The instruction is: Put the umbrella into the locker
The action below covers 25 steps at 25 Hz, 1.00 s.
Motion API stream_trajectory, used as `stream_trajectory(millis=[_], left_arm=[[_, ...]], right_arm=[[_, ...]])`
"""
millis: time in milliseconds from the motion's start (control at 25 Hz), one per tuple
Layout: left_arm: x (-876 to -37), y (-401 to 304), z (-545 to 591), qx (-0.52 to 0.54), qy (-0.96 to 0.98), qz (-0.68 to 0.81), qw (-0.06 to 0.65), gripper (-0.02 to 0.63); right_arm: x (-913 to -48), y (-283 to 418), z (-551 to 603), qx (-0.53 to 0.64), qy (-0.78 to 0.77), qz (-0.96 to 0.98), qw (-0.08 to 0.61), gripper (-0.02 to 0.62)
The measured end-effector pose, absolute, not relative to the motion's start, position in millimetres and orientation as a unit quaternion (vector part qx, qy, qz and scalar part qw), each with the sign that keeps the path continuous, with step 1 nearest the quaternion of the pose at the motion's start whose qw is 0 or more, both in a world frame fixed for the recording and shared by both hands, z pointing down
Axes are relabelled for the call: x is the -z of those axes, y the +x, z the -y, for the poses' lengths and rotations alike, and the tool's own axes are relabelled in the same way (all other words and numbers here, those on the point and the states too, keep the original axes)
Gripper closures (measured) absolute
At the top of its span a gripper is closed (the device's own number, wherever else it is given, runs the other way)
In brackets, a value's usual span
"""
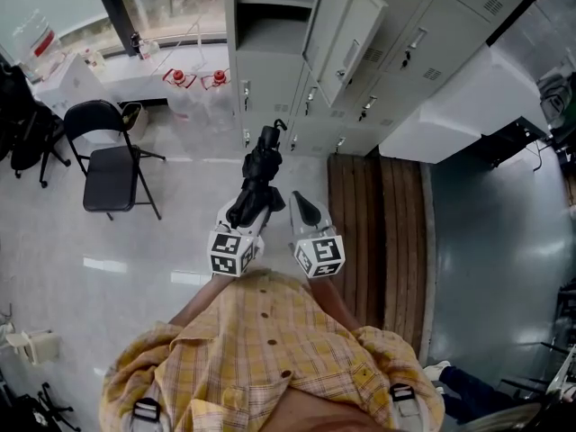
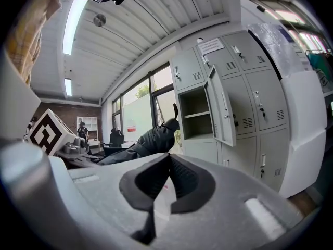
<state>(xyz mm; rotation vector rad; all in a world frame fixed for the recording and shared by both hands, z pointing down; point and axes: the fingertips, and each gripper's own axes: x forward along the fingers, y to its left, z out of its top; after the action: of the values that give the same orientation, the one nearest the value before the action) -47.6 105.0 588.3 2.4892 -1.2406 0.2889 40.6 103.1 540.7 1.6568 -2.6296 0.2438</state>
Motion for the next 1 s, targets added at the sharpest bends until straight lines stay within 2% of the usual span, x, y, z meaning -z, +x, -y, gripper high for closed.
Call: stream_trajectory(millis=[1000], left_arm=[[-561.8, -69.6, 108.2, -0.104, 0.879, 0.42, 0.2, 0.376]], right_arm=[[-499.4, 12.6, 108.2, -0.071, 0.537, 0.84, 0.029, 0.598]])
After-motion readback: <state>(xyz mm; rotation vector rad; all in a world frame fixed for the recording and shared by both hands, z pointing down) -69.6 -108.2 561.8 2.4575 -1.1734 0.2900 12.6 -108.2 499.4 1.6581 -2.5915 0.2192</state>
